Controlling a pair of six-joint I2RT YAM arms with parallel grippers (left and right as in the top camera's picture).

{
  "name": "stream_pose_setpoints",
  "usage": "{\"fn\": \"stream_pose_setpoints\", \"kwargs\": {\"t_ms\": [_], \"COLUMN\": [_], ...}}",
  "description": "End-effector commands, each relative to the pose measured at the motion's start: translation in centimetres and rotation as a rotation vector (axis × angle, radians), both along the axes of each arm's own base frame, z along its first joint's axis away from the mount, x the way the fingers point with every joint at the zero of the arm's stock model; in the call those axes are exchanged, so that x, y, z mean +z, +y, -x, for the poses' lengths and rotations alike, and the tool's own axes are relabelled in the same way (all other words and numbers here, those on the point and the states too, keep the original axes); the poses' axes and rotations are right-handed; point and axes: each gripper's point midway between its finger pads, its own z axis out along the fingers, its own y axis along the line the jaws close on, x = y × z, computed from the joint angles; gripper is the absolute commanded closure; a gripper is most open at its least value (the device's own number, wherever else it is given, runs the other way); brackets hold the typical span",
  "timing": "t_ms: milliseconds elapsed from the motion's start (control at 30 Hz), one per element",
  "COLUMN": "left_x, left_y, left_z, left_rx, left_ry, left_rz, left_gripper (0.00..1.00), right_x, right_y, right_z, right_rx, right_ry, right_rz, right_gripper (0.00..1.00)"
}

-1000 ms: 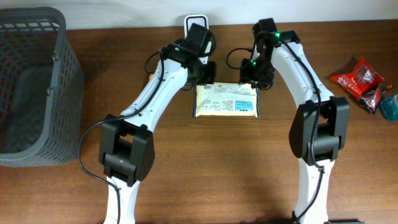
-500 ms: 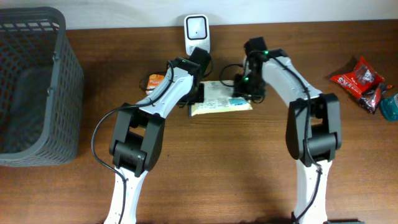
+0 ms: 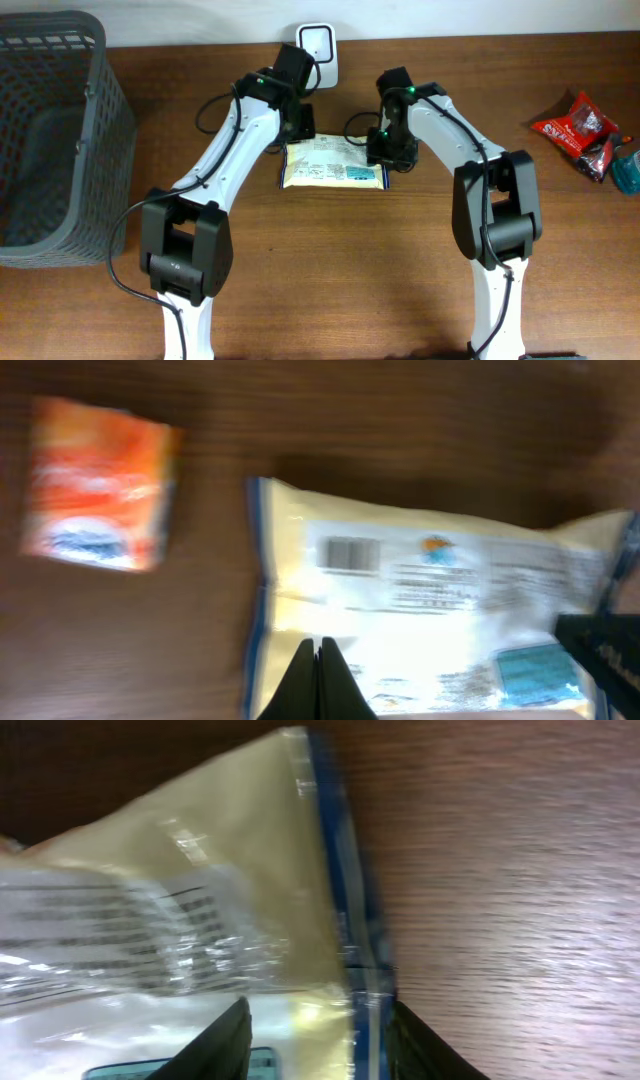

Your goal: Scan the item barcode

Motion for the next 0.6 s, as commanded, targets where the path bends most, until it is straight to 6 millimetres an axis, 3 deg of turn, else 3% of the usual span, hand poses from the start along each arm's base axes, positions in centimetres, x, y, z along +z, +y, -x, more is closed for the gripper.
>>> {"fn": "stream_pose_setpoints", "kwargs": {"t_ms": [0, 133, 200, 300, 367, 433, 467, 500, 567], "left_x": [-2.7, -5.1, -6.5, -8.0, -7.4, -5.3, -2.1, 1.2, 5.3], "left_y": [-2.8, -2.6, -2.0, 1.2, 2.5, 2.9, 3.4, 4.3, 6.1], "left_z": [1.7, 1.3, 1.3, 1.1, 0.7, -0.1, -1.3, -2.2, -2.8], "left_rx": [-0.093, -0.088, -0.078, -0.022, 0.002, 0.019, 0.04, 0.066, 0.107], "left_ry": [0.069, 0.044, 0.036, 0.011, -0.005, -0.027, -0.07, -0.107, -0.146], "left_rz": [0.107, 0.107, 0.078, -0.092, -0.153, -0.143, -0.124, -0.106, -0.081], "left_gripper": [1.0, 1.0, 1.0, 1.0, 1.0, 1.0, 0.93, 0.72, 0.25], "right_x": [0.7, 4.5, 5.0, 4.9, 5.4, 5.9, 5.9, 5.9, 6.0], "right_y": [0.5, 0.8, 0.9, 0.0, -0.6, -1.6, -2.4, -3.0, -3.5], "right_z": [0.3, -0.6, -0.5, -0.4, -0.3, -0.5, -0.6, -0.6, -0.6], "right_rx": [-0.002, 0.001, 0.007, 0.004, 0.001, 0.012, -0.002, -0.014, 0.016], "right_ry": [0.0, -0.039, -0.034, -0.035, -0.025, -0.026, -0.021, -0.016, -0.016], "right_rz": [-0.022, -0.04, -0.038, 0.005, 0.008, 0.014, 0.015, 0.017, -0.001], "right_gripper": [0.54, 0.49, 0.48, 0.46, 0.32, 0.1, 0.01, 0.01, 0.01]}}
